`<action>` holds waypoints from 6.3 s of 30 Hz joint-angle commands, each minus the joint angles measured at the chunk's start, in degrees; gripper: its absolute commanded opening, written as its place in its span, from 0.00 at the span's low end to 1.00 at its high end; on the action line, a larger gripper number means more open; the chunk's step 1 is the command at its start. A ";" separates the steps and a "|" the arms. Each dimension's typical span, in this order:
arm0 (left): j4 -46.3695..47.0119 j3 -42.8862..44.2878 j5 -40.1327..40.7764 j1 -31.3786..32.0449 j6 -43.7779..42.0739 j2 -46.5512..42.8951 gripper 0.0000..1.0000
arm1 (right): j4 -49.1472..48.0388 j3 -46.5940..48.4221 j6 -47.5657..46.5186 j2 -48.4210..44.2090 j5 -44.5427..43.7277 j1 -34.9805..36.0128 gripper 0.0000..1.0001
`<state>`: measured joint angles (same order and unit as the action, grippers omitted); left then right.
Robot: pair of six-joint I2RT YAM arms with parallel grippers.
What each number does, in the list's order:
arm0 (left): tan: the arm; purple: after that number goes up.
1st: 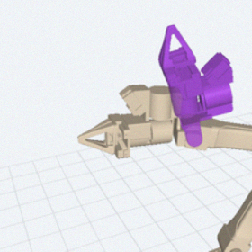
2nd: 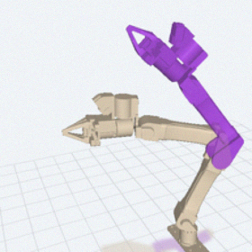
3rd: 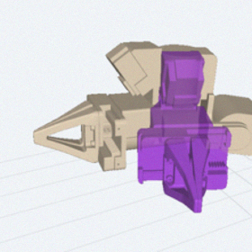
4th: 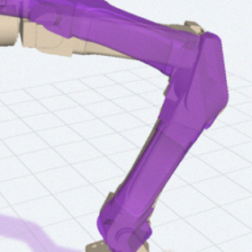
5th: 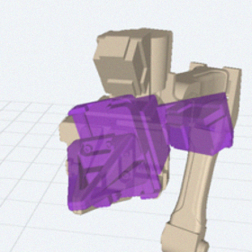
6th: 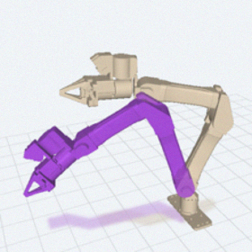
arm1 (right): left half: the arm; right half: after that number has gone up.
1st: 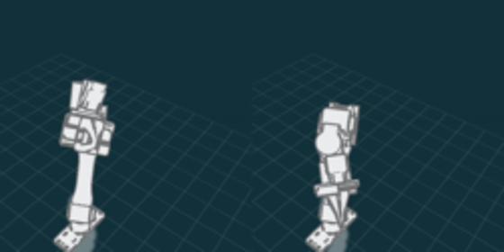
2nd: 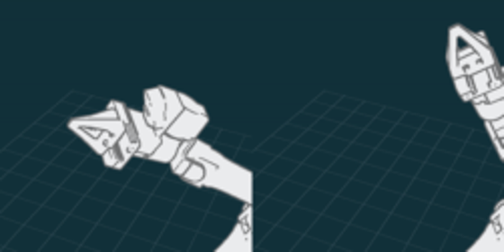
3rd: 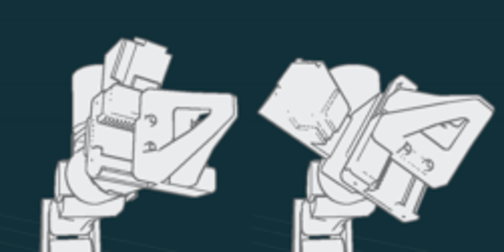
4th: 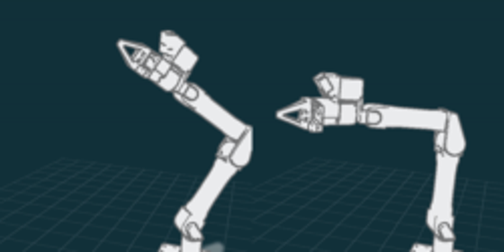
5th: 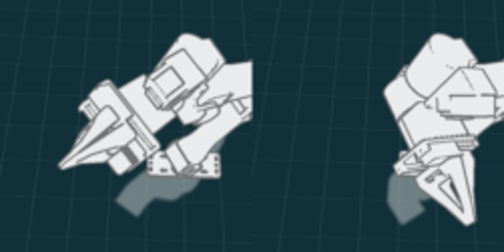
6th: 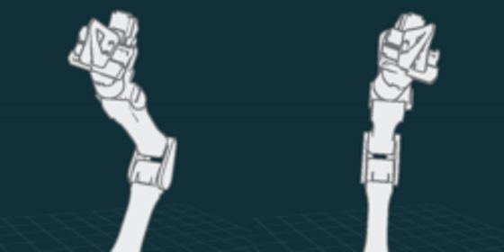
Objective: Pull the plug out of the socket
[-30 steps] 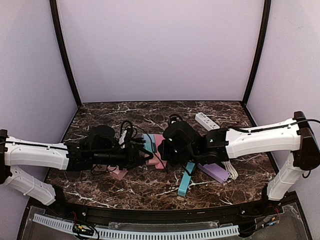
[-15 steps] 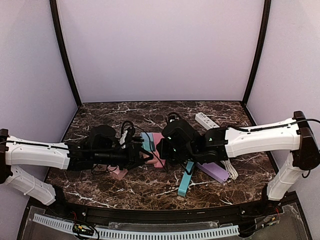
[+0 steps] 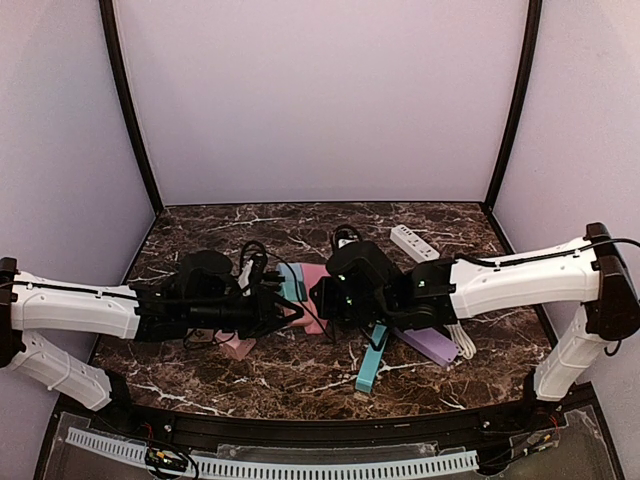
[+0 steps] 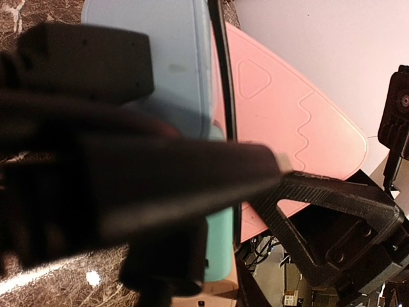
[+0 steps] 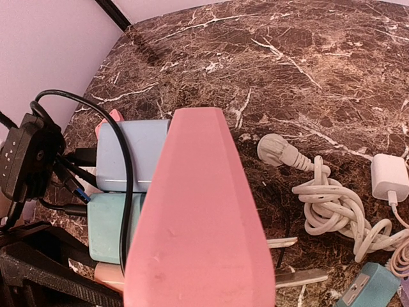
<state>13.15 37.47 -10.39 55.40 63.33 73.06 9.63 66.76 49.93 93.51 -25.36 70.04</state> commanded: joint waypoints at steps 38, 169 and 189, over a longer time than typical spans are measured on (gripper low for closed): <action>-2.56 -0.91 -6.49 -5.09 -4.73 -2.74 0.01 | -10.98 -2.64 -9.82 -5.31 -4.07 1.97 0.00; -36.03 9.71 -12.35 -38.08 -41.39 11.73 0.63 | 4.44 2.20 -9.80 -10.84 -0.18 -5.47 0.00; -34.19 8.75 -7.86 -37.97 -36.99 -2.24 0.78 | 4.43 1.97 -8.80 -11.55 -0.57 -5.45 0.00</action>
<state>-22.59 46.74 -17.30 17.52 23.88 76.27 19.33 66.52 39.75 82.83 -25.06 64.97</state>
